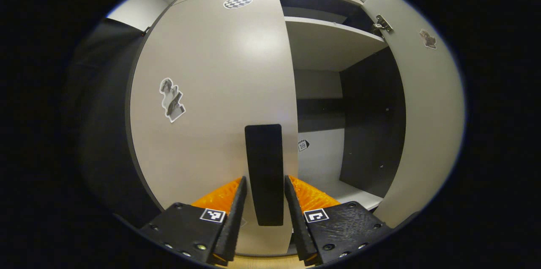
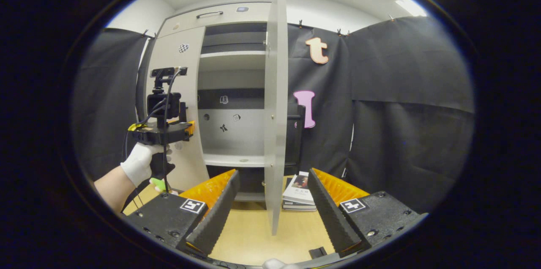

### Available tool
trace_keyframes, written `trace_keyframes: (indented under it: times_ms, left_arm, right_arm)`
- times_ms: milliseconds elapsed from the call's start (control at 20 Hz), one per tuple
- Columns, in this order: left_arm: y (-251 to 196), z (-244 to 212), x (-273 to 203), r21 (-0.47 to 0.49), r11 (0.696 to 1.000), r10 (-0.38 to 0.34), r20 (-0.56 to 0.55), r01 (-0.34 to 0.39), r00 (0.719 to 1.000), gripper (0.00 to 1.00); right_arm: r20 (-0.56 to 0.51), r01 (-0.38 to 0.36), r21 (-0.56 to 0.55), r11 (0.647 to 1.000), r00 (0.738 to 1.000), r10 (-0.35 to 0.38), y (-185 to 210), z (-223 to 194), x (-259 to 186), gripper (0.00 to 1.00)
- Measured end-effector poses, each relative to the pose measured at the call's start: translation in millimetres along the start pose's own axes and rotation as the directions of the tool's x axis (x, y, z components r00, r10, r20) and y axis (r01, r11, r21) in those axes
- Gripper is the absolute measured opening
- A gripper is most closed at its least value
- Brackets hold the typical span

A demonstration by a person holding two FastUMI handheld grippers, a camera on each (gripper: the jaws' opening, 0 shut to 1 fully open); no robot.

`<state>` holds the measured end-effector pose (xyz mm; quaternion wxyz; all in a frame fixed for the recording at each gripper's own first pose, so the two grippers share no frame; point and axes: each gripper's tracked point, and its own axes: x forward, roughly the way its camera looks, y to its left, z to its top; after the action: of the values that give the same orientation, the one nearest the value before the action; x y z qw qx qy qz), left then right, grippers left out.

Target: Open the right door of the double-door shoe cabinet with the right hand, and open the left door with the left hand.

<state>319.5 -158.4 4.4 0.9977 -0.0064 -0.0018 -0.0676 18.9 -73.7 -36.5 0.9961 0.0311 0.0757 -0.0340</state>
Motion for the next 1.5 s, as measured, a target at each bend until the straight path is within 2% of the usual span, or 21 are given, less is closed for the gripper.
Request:
trace_keyframes:
  times_ms: [50, 150, 200, 250, 300, 350, 400, 900, 950, 1500]
  left_arm:
    - [0, 0, 2, -0.001, 1.000, -0.005, -0.001, 0.005, 1.000, 0.35]
    - [-2, -1, 0, -0.009, 1.000, -0.017, -0.010, 0.017, 1.000, 0.39]
    - [0, -1, 1, -0.020, 1.000, -0.015, -0.013, 0.014, 1.000, 0.15]
    - [1, -2, -4, -0.028, 1.000, -0.012, -0.025, 0.012, 1.000, 0.23]
    - [-1, -2, -2, -0.036, 0.999, -0.009, -0.024, 0.009, 1.000, 0.13]
    - [0, -3, -1, -0.027, 1.000, -0.012, -0.033, 0.011, 0.999, 0.08]
    - [0, -3, -2, -0.022, 1.000, -0.017, -0.029, 0.016, 0.999, 0.05]
    - [4, 1, -42, -0.011, 0.998, -0.063, -0.016, 0.063, 0.998, 0.04]
    - [6, 1, -47, -0.003, 0.998, -0.066, -0.011, 0.065, 0.998, 0.04]
    - [37, -5, -109, -0.005, 0.994, -0.106, -0.001, 0.106, 0.994, 0.04]
  right_arm:
    - [-0.001, -0.007, -0.001, 1.000, 1.000, 0.007, 1, 0, 2, 1.00]
    - [-0.002, -0.022, 0.000, 1.000, 1.000, 0.022, 5, 0, 2, 1.00]
    - [0.001, -0.031, 0.002, 1.000, 1.000, 0.031, 7, 0, 1, 0.98]
    - [0.004, -0.039, 0.002, 0.999, 0.999, 0.039, 10, 1, 0, 0.98]
    - [0.008, -0.047, -0.001, 0.999, 0.999, 0.047, 12, 2, -2, 0.98]
    - [0.015, -0.053, -0.006, 0.999, 0.999, 0.053, 13, 4, -5, 1.00]
    - [0.022, -0.058, -0.008, 0.998, 0.998, 0.058, 14, 5, -7, 0.98]
    - [0.026, -0.109, -0.009, 0.994, 0.994, 0.109, 25, -2, -32, 0.98]
    - [0.030, -0.118, -0.010, 0.993, 0.993, 0.118, 28, -2, -35, 1.00]
    - [0.022, -0.181, -0.018, 0.983, 0.983, 0.181, 61, -10, -49, 0.98]
